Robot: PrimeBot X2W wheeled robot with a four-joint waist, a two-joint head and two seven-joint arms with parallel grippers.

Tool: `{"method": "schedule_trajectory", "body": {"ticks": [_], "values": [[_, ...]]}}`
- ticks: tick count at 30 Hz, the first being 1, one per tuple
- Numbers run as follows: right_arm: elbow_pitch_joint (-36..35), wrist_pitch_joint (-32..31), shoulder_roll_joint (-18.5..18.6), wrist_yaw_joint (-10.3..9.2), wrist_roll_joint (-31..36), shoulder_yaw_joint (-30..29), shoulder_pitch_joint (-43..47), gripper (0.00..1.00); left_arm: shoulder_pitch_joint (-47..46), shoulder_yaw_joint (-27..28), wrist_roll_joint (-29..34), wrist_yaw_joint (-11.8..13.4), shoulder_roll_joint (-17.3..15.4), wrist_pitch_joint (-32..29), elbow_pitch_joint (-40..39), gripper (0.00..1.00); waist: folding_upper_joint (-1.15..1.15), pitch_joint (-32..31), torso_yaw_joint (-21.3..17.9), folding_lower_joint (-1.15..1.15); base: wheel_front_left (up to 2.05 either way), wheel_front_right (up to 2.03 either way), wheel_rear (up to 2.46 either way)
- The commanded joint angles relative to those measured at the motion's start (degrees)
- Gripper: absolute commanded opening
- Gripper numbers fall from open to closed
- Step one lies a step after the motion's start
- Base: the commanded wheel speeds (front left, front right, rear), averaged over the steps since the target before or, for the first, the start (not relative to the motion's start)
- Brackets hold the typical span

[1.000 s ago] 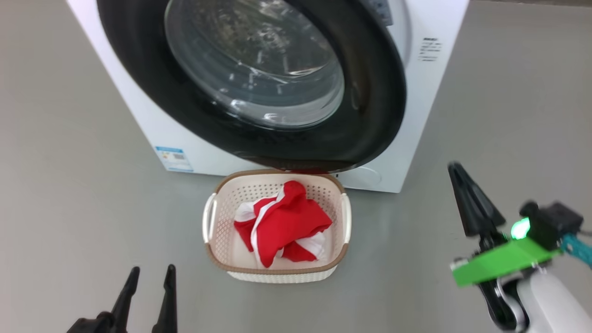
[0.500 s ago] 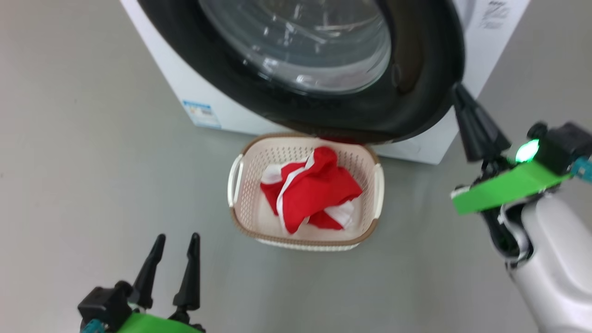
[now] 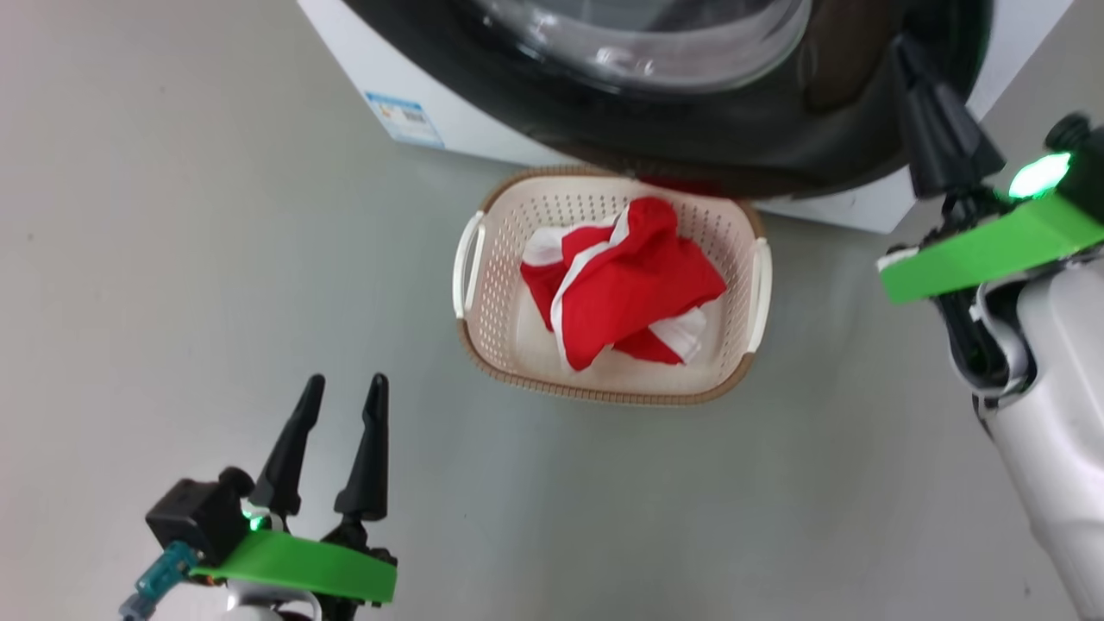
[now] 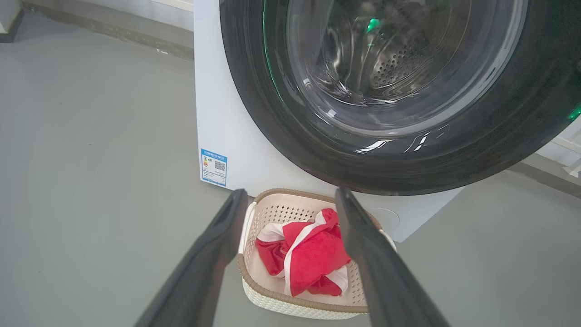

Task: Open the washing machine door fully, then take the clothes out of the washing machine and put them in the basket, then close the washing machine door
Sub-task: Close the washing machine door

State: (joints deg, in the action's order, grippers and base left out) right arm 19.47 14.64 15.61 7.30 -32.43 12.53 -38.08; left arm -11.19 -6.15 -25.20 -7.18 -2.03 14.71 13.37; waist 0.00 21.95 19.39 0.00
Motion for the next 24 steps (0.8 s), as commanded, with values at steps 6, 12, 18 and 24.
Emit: {"method": "schedule_trajectory", "body": {"ticks": [6, 12, 18, 24], "values": [[-1.0, 0.4, 0.0, 0.19, -1.1, -0.5, -5.0, 0.00, -3.3, 0.9, -0.8, -0.3, -0.9, 0.3, -1.6, 1.00, 0.00, 5.0, 0.7, 0.00, 0.00, 0.00, 0.00], [-0.9, 0.4, 0.2, 0.19, -1.6, -2.8, -8.8, 0.00, -5.8, 0.2, -1.4, -0.3, -0.9, 0.3, -2.1, 1.00, 0.00, 8.1, 1.2, 0.00, 0.00, 0.00, 0.00], [-1.1, 0.4, -0.8, 0.19, -2.1, -5.3, -12.8, 0.00, -7.3, 0.2, -1.9, -0.3, -0.9, 0.3, -2.7, 1.00, 0.00, 10.4, 1.2, 0.00, 0.00, 0.00, 0.00], [-1.3, 0.4, -1.5, 0.19, -2.7, -6.1, -14.5, 0.00, -7.9, 0.1, -2.2, -0.3, -0.9, 0.3, -2.5, 1.00, 0.00, 10.8, 1.1, 0.00, 0.00, 0.00, 0.00]]}}
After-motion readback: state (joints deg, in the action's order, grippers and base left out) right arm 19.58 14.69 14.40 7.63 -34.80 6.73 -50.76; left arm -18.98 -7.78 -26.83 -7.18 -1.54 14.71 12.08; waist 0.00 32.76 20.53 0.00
